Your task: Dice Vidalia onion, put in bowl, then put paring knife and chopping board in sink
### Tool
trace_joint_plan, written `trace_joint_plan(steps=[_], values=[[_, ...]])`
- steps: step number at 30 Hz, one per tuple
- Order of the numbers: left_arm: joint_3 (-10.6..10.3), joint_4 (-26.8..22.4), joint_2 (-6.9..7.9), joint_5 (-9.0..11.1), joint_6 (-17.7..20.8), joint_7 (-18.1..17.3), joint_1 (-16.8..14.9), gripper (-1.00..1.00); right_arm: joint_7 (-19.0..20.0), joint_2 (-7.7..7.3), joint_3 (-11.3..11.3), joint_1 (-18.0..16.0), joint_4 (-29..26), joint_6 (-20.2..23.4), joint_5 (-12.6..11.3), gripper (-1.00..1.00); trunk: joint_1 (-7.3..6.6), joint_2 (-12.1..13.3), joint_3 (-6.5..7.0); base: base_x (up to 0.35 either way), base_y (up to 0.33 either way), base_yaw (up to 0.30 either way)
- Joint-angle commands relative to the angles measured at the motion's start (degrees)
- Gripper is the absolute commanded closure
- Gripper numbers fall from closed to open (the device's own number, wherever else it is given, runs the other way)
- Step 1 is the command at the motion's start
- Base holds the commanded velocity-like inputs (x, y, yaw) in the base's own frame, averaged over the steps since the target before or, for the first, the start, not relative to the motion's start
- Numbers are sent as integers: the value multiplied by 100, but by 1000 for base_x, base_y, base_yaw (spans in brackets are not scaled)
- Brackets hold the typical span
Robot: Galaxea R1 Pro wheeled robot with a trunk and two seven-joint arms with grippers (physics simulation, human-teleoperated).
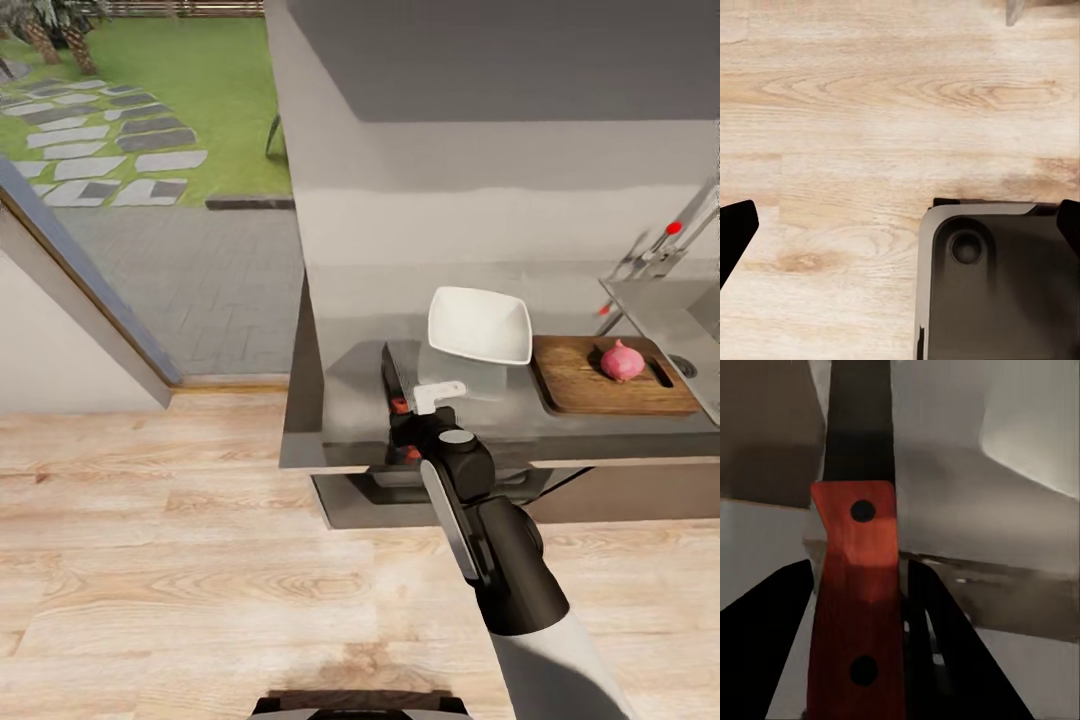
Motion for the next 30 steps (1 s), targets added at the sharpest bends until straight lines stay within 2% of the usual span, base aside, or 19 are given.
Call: trace_joint_plan(steps=[1,13,16,17,23,30], values=[[-40,-12,9,46,-12,28,2,-100,-43,0,55,-5,-5,30,-9,100,3,-9,2,-131,0,0],[-41,-17,9,46,-12,28,2,-100,-206,0,257,-5,-47,31,2,100,3,-9,110,-321,0,0],[-41,-17,9,46,-12,28,2,-100,-412,0,339,-5,-66,31,127,100,3,-9,137,-334,0,0],[-41,-14,9,46,-12,28,2,-100,-604,0,444,-5,-87,31,262,100,3,-9,146,-334,0,0],[-41,5,9,46,-12,28,2,-100,-935,0,829,-5,-143,31,621,100,3,-9,200,-334,0,0],[-41,25,3,46,-6,28,2,-100,-1254,0,901,-5,-295,20,1342,100,3,-9,260,-317,0,0]])
